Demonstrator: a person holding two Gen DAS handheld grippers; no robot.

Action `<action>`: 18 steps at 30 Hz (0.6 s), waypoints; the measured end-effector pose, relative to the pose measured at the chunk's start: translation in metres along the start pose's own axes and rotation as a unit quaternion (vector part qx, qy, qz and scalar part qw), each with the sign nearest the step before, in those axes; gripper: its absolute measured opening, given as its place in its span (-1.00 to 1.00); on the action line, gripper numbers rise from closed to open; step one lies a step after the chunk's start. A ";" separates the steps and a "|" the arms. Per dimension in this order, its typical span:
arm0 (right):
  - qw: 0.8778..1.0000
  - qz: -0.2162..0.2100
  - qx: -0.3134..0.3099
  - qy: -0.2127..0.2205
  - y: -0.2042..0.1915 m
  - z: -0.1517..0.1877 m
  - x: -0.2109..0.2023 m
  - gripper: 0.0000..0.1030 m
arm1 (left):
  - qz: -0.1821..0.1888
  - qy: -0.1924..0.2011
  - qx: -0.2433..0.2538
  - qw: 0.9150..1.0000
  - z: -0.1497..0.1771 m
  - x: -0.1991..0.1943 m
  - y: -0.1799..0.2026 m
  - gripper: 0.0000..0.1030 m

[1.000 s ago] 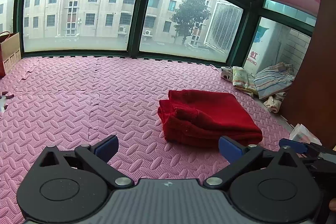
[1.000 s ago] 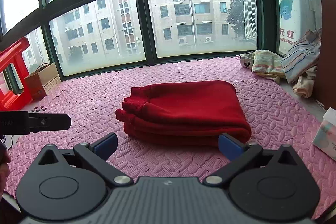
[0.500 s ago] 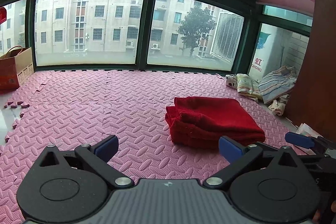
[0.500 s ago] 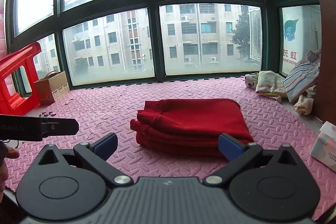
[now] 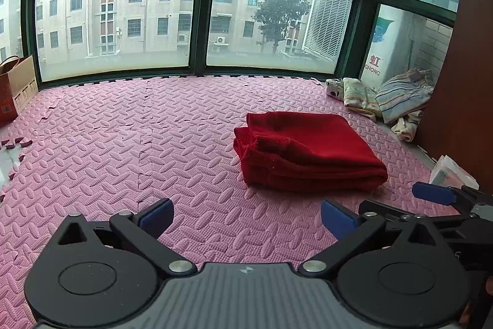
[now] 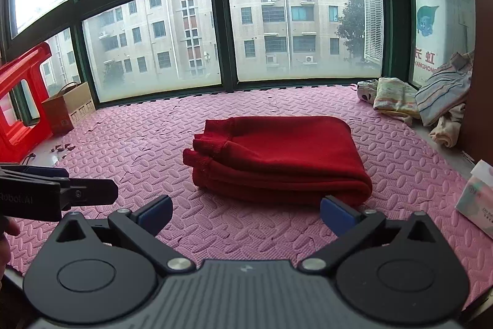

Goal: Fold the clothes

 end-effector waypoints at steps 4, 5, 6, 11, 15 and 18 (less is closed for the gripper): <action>1.000 0.018 0.014 -0.015 0.010 0.000 0.007 1.00 | -0.004 -0.017 0.006 1.000 -0.003 0.008 0.007 1.00; 0.999 0.023 0.018 -0.019 0.013 0.000 0.009 1.00 | -0.007 -0.020 0.007 1.000 -0.004 0.010 0.008 1.00; 0.999 0.027 0.023 -0.023 0.016 0.000 0.011 1.00 | -0.010 -0.024 0.009 1.000 -0.005 0.012 0.009 1.00; 0.998 0.036 0.037 -0.033 0.027 -0.001 0.016 1.00 | -0.018 -0.039 0.018 0.999 -0.007 0.022 0.014 1.00; 0.997 0.042 0.044 -0.043 0.033 -0.001 0.022 1.00 | -0.025 -0.046 0.022 0.998 -0.010 0.029 0.018 1.00; 0.997 0.044 0.049 -0.048 0.038 -0.001 0.026 1.00 | -0.024 -0.052 0.024 0.998 -0.012 0.034 0.022 1.00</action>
Point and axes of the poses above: each gripper's, at about its wrist camera, not at the fingertips, and x roughly the way its jaws point, y to its right, z to its underside, the point moved 2 cm from there along x, roughly the way its jaws point, and after that the axes turned 11 degrees about -z, right-handed, at the moved point
